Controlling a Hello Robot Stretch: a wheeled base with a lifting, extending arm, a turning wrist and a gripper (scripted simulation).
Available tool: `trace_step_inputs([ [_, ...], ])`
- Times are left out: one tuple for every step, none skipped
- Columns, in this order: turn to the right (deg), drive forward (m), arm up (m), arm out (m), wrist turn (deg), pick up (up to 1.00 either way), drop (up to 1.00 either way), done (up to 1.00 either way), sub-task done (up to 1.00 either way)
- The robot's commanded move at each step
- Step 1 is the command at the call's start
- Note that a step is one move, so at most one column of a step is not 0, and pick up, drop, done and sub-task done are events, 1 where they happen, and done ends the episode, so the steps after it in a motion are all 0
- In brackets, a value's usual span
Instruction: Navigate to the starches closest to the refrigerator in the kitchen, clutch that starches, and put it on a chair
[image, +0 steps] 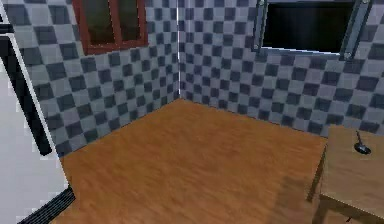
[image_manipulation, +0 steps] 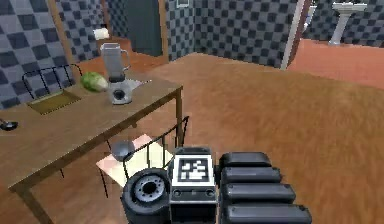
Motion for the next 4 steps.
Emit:
trace_step_inputs([
  [0.0, 0.35, 0.0, 0.0, 0.0, 0.0, 0.0, 0.0, 0.0],
  [-45.0, 0.0, 0.0, 0.0, 0.0, 0.0, 0.0, 0.0, 0.0],
  [-45.0, 0.0, 0.0, 0.0, 0.0, 0.0, 0.0, 0.0, 0.0],
  [-45.0, 0.0, 0.0, 0.0, 0.0, 0.0, 0.0, 0.0, 0.0],
])
